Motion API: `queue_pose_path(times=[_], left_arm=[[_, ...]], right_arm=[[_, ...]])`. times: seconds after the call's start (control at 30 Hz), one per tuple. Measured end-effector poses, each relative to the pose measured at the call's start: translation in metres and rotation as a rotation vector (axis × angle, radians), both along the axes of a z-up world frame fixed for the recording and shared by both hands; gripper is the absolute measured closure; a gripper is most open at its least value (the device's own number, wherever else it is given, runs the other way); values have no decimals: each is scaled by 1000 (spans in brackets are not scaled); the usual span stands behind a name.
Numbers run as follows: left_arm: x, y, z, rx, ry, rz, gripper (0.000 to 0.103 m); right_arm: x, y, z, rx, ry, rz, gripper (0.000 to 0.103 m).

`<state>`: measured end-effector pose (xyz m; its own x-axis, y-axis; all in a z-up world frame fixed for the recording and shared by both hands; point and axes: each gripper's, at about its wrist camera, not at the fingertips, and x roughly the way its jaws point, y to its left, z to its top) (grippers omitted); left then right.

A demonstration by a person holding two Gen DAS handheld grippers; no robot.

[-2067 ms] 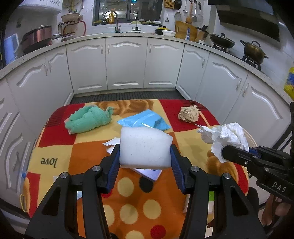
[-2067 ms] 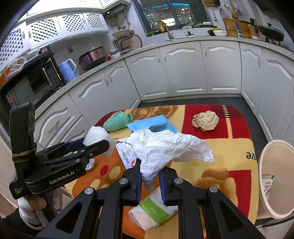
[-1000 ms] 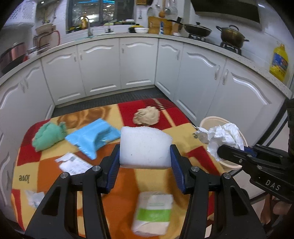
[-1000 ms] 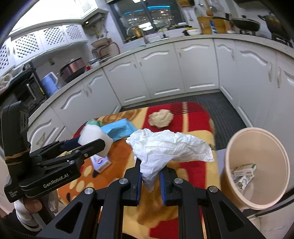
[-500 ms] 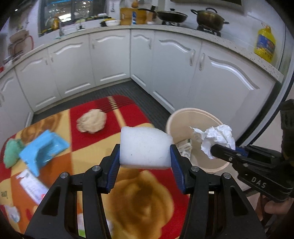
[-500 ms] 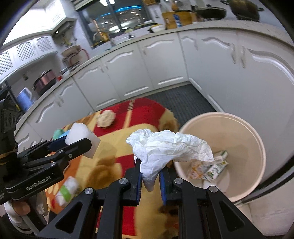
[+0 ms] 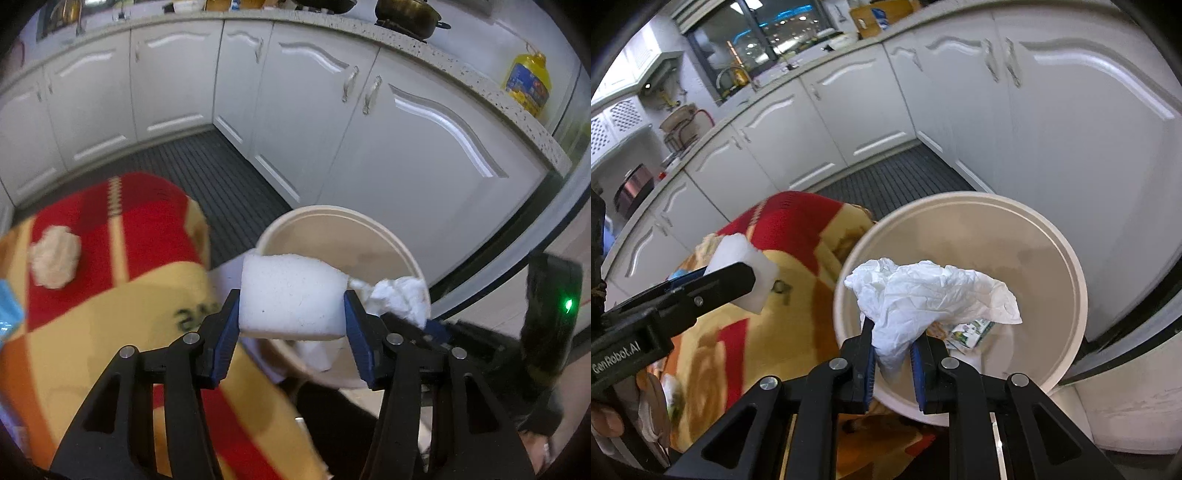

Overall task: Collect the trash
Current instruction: 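Carry sponge and tissue over the bin and open both tools, then return both tools from the bin toward the table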

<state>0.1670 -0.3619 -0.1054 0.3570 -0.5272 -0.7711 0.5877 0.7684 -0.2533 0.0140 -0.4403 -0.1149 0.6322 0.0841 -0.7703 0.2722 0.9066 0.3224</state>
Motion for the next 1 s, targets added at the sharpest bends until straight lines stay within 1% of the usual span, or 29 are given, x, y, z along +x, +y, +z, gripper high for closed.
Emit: queue_pose_path(times=[0.07, 0.1, 0.13, 0.17, 0.2, 0.37, 0.57, 1.0], left_arm=[[6, -7, -6, -15, 26, 2, 46], [8, -10, -8, -14, 33, 4, 44], [10, -11, -11, -14, 49, 7, 43], [11, -11, -13, -17, 60, 6, 41], [12, -11, -15, -19, 68, 6, 40], [8, -9, -12, -10, 61, 1, 38], [2, 1, -4, 5, 16, 3, 37], [-18, 41, 20, 45, -103, 86, 37]], right_arm=[[0, -5, -6, -1, 17, -19, 85], [0, -6, -8, -2, 24, -30, 77], [-1, -8, -10, 4, 30, -43, 63], [-4, -10, -11, 18, 26, -55, 56], [-7, -12, -13, 32, 21, -65, 51], [-15, -16, -14, 38, 25, -71, 51], [-12, -9, -13, 41, 17, -51, 51], [-12, 18, 0, 21, 0, -5, 49]])
